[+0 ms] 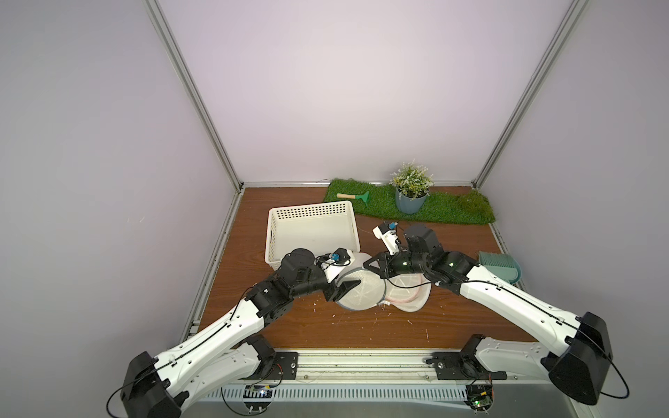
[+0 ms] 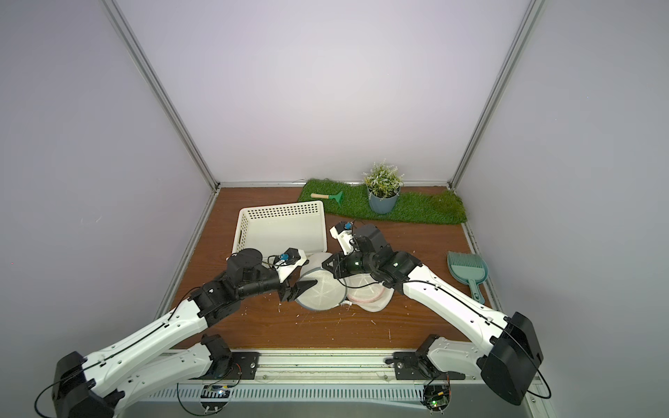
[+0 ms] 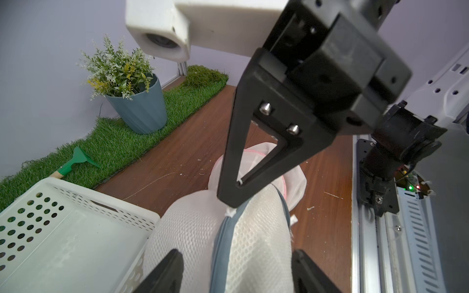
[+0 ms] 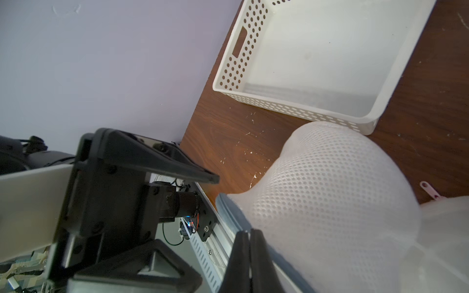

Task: Turn the laundry bag inside out
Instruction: Zip the zipper on the laundry bag.

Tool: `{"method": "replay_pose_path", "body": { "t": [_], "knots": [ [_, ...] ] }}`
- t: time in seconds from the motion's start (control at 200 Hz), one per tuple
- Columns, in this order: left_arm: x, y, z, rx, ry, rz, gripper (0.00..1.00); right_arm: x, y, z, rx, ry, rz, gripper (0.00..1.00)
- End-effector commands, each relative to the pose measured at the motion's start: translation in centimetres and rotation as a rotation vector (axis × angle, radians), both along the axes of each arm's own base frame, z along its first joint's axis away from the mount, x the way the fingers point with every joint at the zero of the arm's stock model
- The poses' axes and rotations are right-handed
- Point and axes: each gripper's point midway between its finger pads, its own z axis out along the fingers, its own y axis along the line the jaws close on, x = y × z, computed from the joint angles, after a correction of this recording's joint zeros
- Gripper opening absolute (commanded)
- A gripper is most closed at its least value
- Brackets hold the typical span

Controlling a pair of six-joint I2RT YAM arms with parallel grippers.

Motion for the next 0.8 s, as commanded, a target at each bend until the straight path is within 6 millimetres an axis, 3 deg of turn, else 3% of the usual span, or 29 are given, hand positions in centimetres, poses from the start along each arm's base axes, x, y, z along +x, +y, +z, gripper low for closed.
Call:
{"method": "replay_pose_path", "body": {
  "t": [0.0, 0.15, 0.285, 0.42, 0.55, 0.696, 0.796],
  "knots": [
    [-0.4, -0.2, -0.4, 0.049, -0.013, -0.038, 0.69, -0.2, 0.8, 1.8, 0.002, -0.073, 0.04, 0.0],
    [0.1, -0.3, -0.8, 0.079, -0.034, -0.037, 0.64, -1.3, 1.8, 1.6, -0.021, -0.09, 0.102, 0.0],
    [-0.1, -0.6, -1.2, 0.091, -0.027, -0.063, 0.41, -1.5, 2.2, 1.8, -0.022, -0.106, 0.111, 0.0],
    [-0.5, -0.8, -1.1, 0.079, -0.017, -0.089, 0.18, -0.5, 1.5, 1.8, -0.049, -0.114, 0.047, 0.0],
    [-1.1, -0.7, -1.0, 0.066, -0.012, -0.103, 0.01, 1.5, -0.3, 1.4, -0.072, -0.102, -0.074, 0.0],
    [-1.5, -0.4, -0.3, 0.02, -0.018, -0.095, 0.01, 3.5, -4.1, -0.1, -0.069, -0.052, -0.212, 0.0],
    [-1.4, 0.0, 0.9, -0.05, -0.055, -0.056, 0.01, 3.9, -6.6, -2.2, -0.071, -0.004, -0.275, 0.0]
  ]
}}
